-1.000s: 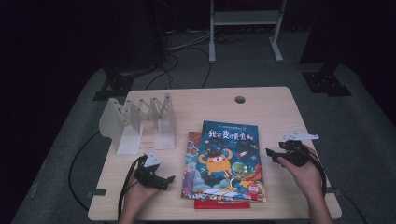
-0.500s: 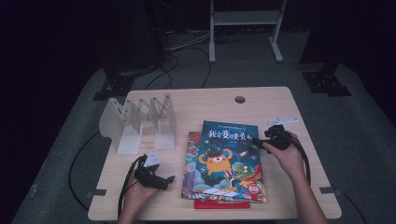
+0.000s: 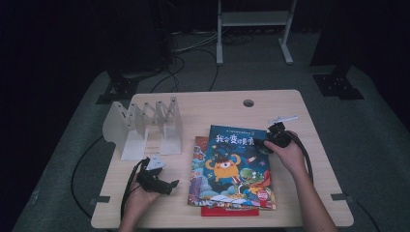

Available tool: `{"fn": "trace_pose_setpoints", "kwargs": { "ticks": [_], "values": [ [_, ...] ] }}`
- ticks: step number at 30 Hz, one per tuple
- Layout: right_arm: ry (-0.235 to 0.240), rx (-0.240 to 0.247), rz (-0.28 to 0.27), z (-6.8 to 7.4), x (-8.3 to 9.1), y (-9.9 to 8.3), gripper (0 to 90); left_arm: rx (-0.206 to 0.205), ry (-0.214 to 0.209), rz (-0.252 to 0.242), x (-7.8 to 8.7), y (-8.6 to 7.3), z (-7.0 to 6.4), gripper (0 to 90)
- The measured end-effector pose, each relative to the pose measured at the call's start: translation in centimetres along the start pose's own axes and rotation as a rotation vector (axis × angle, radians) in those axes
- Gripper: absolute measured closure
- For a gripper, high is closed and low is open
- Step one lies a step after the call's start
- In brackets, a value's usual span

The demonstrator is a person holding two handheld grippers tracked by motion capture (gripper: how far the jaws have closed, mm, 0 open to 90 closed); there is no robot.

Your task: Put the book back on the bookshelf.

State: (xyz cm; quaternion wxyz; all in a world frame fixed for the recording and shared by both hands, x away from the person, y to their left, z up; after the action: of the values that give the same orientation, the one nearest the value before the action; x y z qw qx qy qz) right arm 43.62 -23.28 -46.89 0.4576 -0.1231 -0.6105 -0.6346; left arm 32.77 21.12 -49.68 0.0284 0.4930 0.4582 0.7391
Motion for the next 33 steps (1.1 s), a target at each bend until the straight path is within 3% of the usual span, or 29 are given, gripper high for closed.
{"fn": "trace_pose_setpoints", "kwargs": {
  "ticks": [2, 6, 8, 11, 13, 16, 20, 23, 29, 33],
  "values": [
    [-0.002, 0.006, 0.006, 0.0, 0.0, 0.1, 28.2, -0.001, 0.002, -0.004, 0.0, 0.1, 0.0, 0.0],
    [0.050, 0.035, -0.008, 0.3, -0.7, 0.3, 28.7, -0.003, 0.001, -0.017, 0.5, 0.7, 0.2, 0.0],
    [0.053, 0.044, -0.001, 0.4, -0.8, 0.4, 28.9, -0.005, 0.000, -0.017, 0.5, 0.8, 0.2, 0.0],
    [0.042, 0.122, 0.031, 1.6, -1.0, 1.1, 31.6, -0.008, -0.026, -0.036, 0.8, 1.6, 0.4, 0.0],
    [0.036, 0.149, 0.036, 2.2, -1.1, 1.3, 32.9, -0.014, -0.023, -0.046, 0.9, 2.0, 0.4, 0.0],
    [0.046, 0.163, 0.047, 2.7, -1.4, 1.5, 33.0, -0.028, -0.022, -0.054, 1.0, 2.6, 0.5, 0.0],
    [0.058, 0.105, 0.052, 2.7, -1.6, 1.5, 30.9, -0.046, -0.018, -0.054, 1.2, 3.3, 0.7, 0.0],
    [0.064, 0.106, 0.053, 2.7, -1.7, 1.5, 30.7, -0.056, -0.015, -0.059, 1.2, 3.9, 0.8, 0.0],
    [0.108, 0.130, 0.060, 3.3, -2.2, 1.6, 31.1, -0.046, -0.018, -0.083, 0.9, 4.3, 0.8, 0.0],
    [0.146, 0.162, 0.076, 4.5, -2.6, 1.9, 31.6, -0.049, -0.025, -0.069, 0.7, 4.2, 0.7, 0.0]
  ]
}}
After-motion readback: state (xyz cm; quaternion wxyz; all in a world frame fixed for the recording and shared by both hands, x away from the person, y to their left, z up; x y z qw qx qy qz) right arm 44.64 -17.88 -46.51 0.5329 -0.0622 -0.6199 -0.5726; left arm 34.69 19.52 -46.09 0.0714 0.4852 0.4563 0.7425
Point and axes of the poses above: each handheld gripper's, and its own axes: x roughly backward along the jaws, y roughly out of its top, z roughly to its left, the point moved 1 cm from there along -x, roughly forward along the jaws, and after that the axes turned 6 degrees about -x, right-handed, at the moved point
